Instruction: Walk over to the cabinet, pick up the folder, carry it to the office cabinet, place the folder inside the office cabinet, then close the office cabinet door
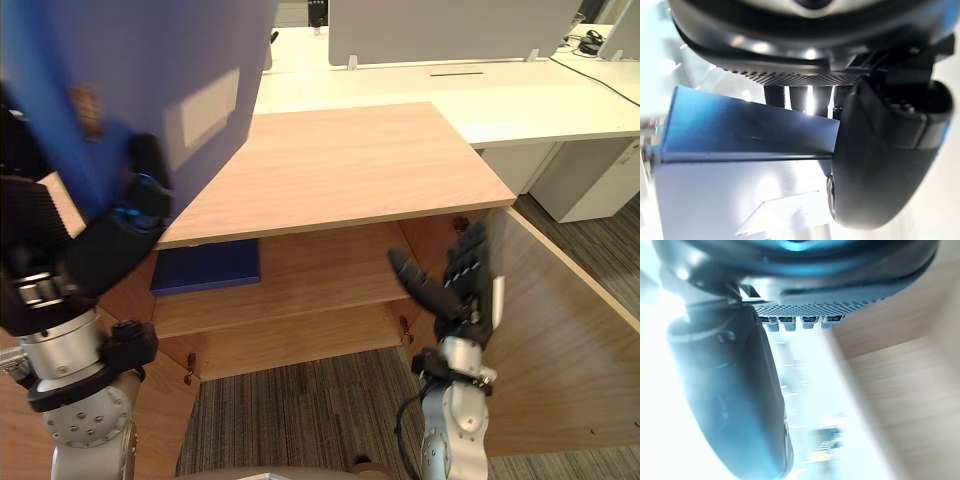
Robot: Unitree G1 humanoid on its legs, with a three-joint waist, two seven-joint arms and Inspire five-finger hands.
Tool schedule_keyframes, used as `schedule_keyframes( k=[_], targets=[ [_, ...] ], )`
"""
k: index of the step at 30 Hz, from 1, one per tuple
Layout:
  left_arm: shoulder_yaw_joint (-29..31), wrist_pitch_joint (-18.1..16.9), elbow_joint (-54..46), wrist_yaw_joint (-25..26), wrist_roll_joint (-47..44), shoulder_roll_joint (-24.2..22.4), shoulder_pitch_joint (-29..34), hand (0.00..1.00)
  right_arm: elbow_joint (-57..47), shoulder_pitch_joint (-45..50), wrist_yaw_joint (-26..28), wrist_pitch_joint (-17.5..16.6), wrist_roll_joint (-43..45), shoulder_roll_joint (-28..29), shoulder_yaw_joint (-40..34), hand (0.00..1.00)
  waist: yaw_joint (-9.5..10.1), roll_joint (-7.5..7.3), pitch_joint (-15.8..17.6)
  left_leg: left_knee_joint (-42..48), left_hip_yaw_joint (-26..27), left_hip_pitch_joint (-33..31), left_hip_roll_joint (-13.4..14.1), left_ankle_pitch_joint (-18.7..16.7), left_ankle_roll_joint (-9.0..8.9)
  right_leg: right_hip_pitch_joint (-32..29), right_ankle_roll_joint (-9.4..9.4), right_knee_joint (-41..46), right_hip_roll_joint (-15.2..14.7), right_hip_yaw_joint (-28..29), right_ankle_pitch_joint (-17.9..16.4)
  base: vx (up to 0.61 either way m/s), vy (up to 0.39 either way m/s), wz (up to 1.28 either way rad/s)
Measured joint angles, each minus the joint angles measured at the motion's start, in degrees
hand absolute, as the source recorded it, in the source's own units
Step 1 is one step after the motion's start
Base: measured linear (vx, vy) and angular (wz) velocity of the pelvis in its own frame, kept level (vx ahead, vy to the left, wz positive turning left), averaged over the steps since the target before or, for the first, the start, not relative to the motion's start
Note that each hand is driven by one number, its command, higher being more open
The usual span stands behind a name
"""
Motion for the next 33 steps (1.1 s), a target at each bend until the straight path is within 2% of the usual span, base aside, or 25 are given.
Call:
schedule_keyframes(
  k=[2,5,9,13,15,17,21,25,26,30,33],
  targets=[
    [-0.19,-0.12,0.04,-0.49,-3.48,-0.28,-0.23,0.00,-2.50,-1.88,0.06,-1.35,0.59,-0.18,0.21,1.00,-0.06,0.01,0.03,0.00,0.26,0.06,-0.02,-0.02,0.03,-0.09,0.01,0.00,0.01,0.23,0.21,-0.05,-0.019,-0.12],
    [-2.46,-0.31,0.14,-3.39,-14.69,-0.55,-0.41,0.00,-5.93,-5.96,0.61,-4.12,1.54,-1.45,2.21,1.00,-0.22,0.03,0.05,0.00,0.50,0.16,-0.22,-0.08,0.15,-0.15,0.09,0.00,-0.12,0.35,0.54,-0.05,-0.022,-0.05],
    [-5.92,-0.58,0.75,-7.21,-22.41,-0.35,-1.42,0.00,-5.91,-9.15,1.37,-4.39,2.73,-3.67,5.39,1.00,-0.16,0.23,0.18,0.00,0.64,0.23,-0.47,-0.09,0.32,-0.14,0.31,0.00,-0.36,0.37,0.70,-0.06,-0.028,-0.02],
    [-8.24,-1.31,4.47,-12.57,-26.53,1.96,-3.28,0.00,-3.61,-11.45,4.62,-4.39,6.05,-9.78,7.25,1.00,0.00,0.48,0.33,0.00,0.59,0.21,-0.62,-0.01,0.45,-0.12,0.69,0.00,-0.52,0.33,0.95,-0.03,-0.021,0.00],
    [-8.67,-0.52,8.65,-18.26,-30.42,4.96,-3.44,0.00,-0.28,-13.25,8.18,-3.39,9.43,-14.70,8.15,1.00,-0.06,0.64,0.43,0.00,0.57,0.19,-0.72,0.08,0.60,-0.12,0.98,-0.05,-0.63,0.32,1.14,-0.05,-0.034,0.00],
    [-9.17,1.35,12.07,-22.19,-32.71,7.13,-3.42,0.00,1.64,-13.87,10.16,-1.99,11.24,-16.27,8.79,1.00,-0.05,0.83,0.55,0.00,0.49,0.16,-0.75,0.15,0.70,-0.13,1.07,-0.05,-0.68,0.25,1.20,-0.02,-0.016,0.01],
    [-9.98,3.45,15.85,-26.05,-37.37,8.81,-3.40,0.00,4.50,-13.94,11.34,-0.01,12.80,-19.47,9.29,1.00,-0.02,1.04,0.68,0.00,0.32,-0.05,-0.77,0.21,0.80,-0.23,1.27,-0.08,-0.72,0.09,1.49,-0.03,-0.033,0.02],
    [-10.07,4.01,18.28,-28.89,-41.03,11.35,-3.40,0.00,7.39,-14.77,12.39,0.64,12.99,-23.55,10.05,1.00,0.05,1.22,0.78,0.00,0.15,-0.24,-0.72,0.26,0.88,-0.23,1.45,-0.39,-0.70,-0.12,2.19,-0.03,-0.027,0.03],
    [-10.17,4.26,19.66,-29.93,-42.82,12.80,-3.38,0.00,9.03,-15.42,13.48,0.85,13.45,-25.53,10.51,0.00,0.05,1.27,0.81,0.00,0.07,-0.40,-0.78,0.29,0.93,-0.27,1.46,-0.51,-0.77,-0.25,2.42,-0.04,-0.020,0.03],
    [-10.29,4.93,23.07,-31.85,-45.15,16.77,-3.32,0.00,12.80,-16.59,15.90,1.81,15.92,-31.41,13.38,0.00,0.03,1.35,0.83,0.00,-0.40,-1.20,-0.84,0.50,1.25,-0.43,1.39,-1.32,-0.86,-0.94,3.41,-0.04,-0.019,0.07],
    [-10.08,6.07,25.33,-32.49,-46.19,20.90,-2.58,0.00,15.79,-16.56,18.09,4.25,19.55,-36.23,15.95,0.00,0.33,1.41,0.87,0.00,-1.18,-1.73,-1.04,0.72,1.55,-0.51,1.42,-1.49,-1.12,-1.57,3.46,-0.03,-0.026,0.14]
  ],
)
